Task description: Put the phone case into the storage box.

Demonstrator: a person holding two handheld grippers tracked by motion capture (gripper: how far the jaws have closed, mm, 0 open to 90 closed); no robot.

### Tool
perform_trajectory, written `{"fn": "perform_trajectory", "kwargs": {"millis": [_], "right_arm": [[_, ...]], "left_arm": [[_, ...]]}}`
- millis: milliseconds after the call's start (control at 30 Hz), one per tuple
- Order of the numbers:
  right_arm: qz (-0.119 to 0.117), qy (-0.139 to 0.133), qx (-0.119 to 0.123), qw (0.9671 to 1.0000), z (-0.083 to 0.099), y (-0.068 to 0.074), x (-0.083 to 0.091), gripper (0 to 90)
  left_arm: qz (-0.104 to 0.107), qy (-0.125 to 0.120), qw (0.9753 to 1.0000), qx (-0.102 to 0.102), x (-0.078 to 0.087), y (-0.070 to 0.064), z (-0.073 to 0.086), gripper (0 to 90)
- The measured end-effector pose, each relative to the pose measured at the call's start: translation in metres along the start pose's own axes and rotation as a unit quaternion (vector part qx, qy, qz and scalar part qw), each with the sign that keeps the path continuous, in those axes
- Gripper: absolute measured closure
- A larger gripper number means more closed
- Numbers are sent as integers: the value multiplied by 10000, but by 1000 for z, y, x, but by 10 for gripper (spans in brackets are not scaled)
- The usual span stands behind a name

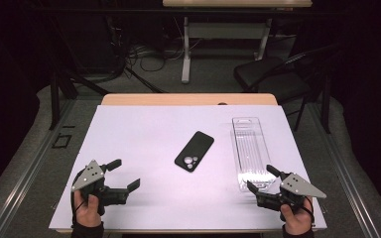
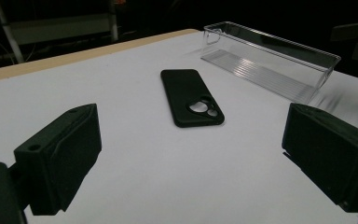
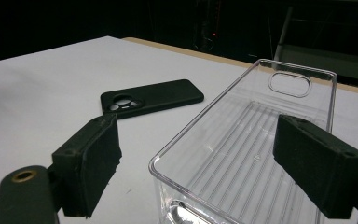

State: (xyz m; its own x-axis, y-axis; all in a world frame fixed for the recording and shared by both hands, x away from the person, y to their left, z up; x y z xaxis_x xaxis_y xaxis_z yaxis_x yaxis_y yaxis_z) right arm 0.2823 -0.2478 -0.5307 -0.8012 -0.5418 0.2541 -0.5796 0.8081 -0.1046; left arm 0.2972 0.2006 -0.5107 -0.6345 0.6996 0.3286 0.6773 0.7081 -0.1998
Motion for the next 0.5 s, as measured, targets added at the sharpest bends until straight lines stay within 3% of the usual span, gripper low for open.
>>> {"fn": "perform_trajectory", "kwargs": {"millis": [267, 500], "right_arm": [[-5, -1, -12, 10000, 0, -1, 1, 144], [9, -6, -51, 10000, 0, -2, 2, 144]], "left_arm": [[13, 17, 10000, 60, -2, 0, -3, 50], [-2, 177, 9998, 124, -8, -1, -9, 50]]}}
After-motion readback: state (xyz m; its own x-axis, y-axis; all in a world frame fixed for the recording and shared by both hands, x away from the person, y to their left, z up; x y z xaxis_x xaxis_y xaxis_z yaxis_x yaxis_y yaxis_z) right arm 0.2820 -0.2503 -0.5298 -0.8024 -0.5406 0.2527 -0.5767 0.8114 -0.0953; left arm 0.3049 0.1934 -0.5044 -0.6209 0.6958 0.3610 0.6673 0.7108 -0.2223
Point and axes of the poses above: each handheld gripper's, and its own axes: x roughly backward along the jaws, z roughly out of its underside, y roughly to its left, the point moved 5 cm from there along -x, roughly forward along the jaws, and after that the axes turned 6 degrees about x, right-handed, at the moved point
